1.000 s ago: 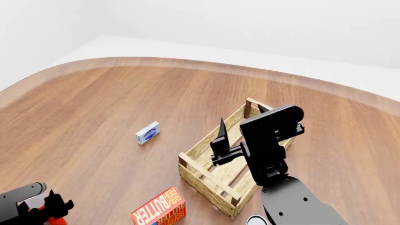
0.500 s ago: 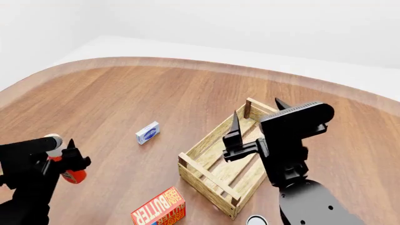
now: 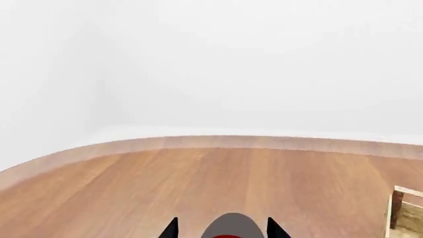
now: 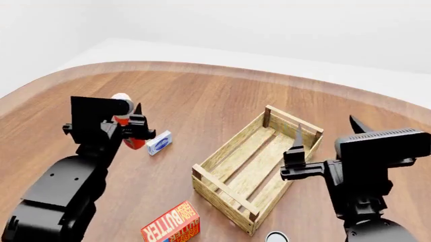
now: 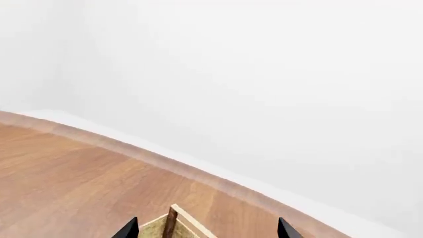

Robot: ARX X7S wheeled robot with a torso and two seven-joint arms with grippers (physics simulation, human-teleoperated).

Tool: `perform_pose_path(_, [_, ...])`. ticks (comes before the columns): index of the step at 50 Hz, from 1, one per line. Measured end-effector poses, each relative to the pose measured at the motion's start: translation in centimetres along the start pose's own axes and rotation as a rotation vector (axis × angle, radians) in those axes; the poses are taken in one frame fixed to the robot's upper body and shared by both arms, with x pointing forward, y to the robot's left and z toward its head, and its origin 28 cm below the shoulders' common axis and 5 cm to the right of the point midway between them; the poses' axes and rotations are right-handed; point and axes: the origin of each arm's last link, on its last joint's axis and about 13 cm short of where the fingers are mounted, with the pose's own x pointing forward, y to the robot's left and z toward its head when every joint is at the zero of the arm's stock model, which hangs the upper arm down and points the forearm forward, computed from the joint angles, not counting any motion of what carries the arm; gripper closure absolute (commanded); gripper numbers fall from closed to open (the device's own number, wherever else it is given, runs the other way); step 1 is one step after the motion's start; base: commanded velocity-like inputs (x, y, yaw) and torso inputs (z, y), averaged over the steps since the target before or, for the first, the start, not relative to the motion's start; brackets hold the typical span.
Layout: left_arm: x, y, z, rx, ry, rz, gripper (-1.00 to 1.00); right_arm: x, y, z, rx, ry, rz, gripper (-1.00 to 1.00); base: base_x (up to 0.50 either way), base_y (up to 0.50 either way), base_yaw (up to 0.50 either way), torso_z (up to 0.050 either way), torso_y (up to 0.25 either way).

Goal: Pick up the ketchup, and put it in the wooden tray.

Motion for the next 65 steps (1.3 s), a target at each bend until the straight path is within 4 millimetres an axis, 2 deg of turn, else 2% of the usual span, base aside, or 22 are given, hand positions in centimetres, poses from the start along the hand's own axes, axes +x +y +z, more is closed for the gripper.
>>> perform_pose_path(16, [3.4, -5.2, 2.4, 0.015, -0.041, -0.153, 1.00, -3.2, -3.1, -0.7, 0.000, 0.050, -0.149, -1.00, 0.00, 0.00, 0.00, 0.000, 0.001])
perform_pose_path(37, [6.6, -12.7, 4.3, 0.012, -0.012, -0.346, 1.00, -9.6, -6.3, -1.4, -0.029, 0.113, -0.341, -1.00, 0.00, 0.00, 0.00, 0.000, 0.000])
perform_pose_path(51, [7.2, -17.0, 4.5, -0.003, 0.055, -0.437, 1.00, -13.4, -8.1, -1.8, 0.009, 0.132, -0.415, -1.00, 0.00, 0.00, 0.00, 0.000, 0.000])
perform_pose_path(65, [7.1, -19.2, 4.0, -0.012, 0.089, -0.462, 1.00, -15.8, -9.7, -1.6, -0.001, 0.149, -0.460, -1.00, 0.00, 0.00, 0.00, 0.000, 0.001])
